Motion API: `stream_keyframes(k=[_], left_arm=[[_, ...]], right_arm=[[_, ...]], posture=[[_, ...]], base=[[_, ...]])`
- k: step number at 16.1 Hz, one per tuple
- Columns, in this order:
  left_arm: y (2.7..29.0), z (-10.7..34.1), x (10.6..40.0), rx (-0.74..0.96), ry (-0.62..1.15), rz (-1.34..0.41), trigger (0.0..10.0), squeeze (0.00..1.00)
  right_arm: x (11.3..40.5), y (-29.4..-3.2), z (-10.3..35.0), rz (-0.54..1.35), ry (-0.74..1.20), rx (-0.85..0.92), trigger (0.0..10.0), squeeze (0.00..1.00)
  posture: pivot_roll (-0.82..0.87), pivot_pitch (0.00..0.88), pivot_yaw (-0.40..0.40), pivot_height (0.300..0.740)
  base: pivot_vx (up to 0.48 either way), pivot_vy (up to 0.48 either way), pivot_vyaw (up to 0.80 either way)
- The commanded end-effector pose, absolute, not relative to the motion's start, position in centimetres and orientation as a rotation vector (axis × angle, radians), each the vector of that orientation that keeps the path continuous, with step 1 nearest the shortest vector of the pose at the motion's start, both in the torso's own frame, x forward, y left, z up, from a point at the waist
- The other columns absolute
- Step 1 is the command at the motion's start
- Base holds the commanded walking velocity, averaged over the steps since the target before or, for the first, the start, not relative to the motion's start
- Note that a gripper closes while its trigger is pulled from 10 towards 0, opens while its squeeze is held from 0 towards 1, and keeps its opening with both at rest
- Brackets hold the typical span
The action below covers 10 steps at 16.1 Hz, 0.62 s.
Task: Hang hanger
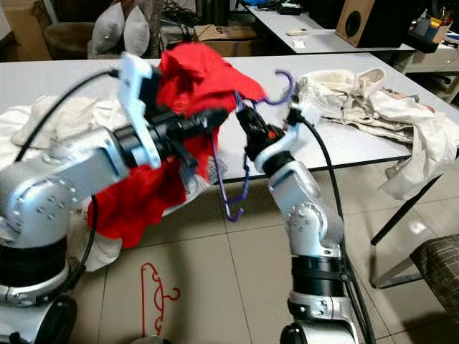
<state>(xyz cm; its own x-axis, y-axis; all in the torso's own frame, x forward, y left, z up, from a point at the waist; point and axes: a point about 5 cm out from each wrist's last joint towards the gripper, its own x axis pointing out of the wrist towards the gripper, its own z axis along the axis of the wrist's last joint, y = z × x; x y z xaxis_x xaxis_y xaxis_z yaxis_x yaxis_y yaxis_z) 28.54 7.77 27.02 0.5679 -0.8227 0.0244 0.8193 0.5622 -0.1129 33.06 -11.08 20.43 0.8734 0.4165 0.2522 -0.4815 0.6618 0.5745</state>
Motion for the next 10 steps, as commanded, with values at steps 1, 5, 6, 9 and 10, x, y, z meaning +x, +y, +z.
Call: stream_keyframes(k=[1, 5, 6, 9, 10], left_arm=[[7.3, 26.3, 28.3, -0.046, 0.061, -0.955, 10.0, 0.0], [6.1, 27.1, 27.8, 0.013, -0.078, -0.953, 10.0, 0.0], [6.1, 28.6, 28.1, -0.037, -0.168, -0.933, 10.0, 0.0], [6.4, 29.9, 28.2, -0.063, -0.245, -0.92, 10.0, 0.0], [6.3, 29.7, 28.0, -0.058, -0.24, -0.934, 10.0, 0.0]], right_arm=[[32.8, -11.0, 21.6, 0.545, -0.174, 0.694, 10.0, 0.0], [32.2, -9.6, 19.5, 0.627, -0.049, 0.483, 10.0, 0.0], [32.0, -9.4, 18.7, 0.634, -0.042, 0.428, 10.0, 0.0], [31.2, -8.8, 18.4, 0.675, -0.09, 0.248, 10.0, 0.0], [31.3, -9.0, 18.9, 0.638, -0.138, 0.302, 10.0, 0.0]], posture=[[0.03, 0.0, -0.026, 0.74], [0.02, 0.0, -0.021, 0.74], [0.03, 0.0, -0.024, 0.74], [0.02, 0.0, -0.024, 0.74], [0.02, 0.0, -0.025, 0.74]], base=[[0.0, 0.0, 0.0], [0.0, 0.0, 0.0], [0.0, 0.0, 0.0], [0.0, 0.0, 0.0], [0.0, 0.0, 0.0]])
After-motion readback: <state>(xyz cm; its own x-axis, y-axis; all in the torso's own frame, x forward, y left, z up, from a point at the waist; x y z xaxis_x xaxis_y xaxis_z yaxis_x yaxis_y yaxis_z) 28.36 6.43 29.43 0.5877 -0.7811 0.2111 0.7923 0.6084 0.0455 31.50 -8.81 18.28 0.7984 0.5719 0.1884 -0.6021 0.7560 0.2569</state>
